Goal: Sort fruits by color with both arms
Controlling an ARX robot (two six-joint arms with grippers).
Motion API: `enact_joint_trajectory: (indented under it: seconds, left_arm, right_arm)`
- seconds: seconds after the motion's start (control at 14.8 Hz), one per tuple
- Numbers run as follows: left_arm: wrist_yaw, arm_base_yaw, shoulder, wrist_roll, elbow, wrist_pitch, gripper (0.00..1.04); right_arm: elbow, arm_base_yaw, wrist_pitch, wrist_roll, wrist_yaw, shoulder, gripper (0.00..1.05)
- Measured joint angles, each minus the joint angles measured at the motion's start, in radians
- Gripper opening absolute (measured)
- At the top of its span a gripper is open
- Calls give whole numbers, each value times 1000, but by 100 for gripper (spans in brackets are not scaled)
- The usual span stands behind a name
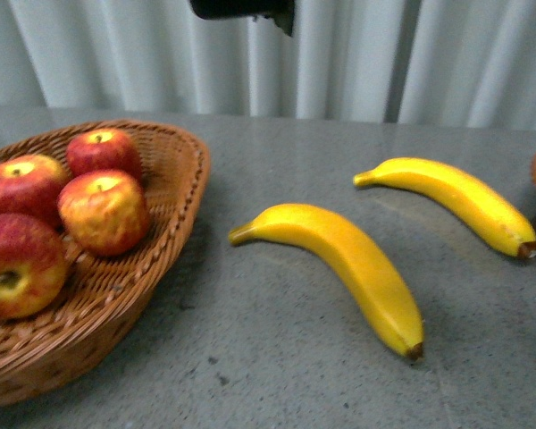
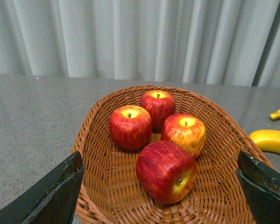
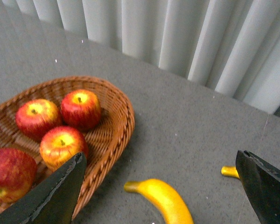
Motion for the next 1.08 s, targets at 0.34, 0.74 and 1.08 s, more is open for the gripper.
enact_joint_trajectory:
  seconds: [0.34,0.74,1.08]
  left_arm:
    - [0,0,0,0,0,0,98]
    - [0,0,0,0,0,0,98]
    - [0,0,0,0,0,0,98]
  right_arm:
    - [108,-19,-165,-12,-6,172,98]
    - [182,-151,-348,-51,-51,342,98]
    - [154,-195,-395,-80,-84,357,98]
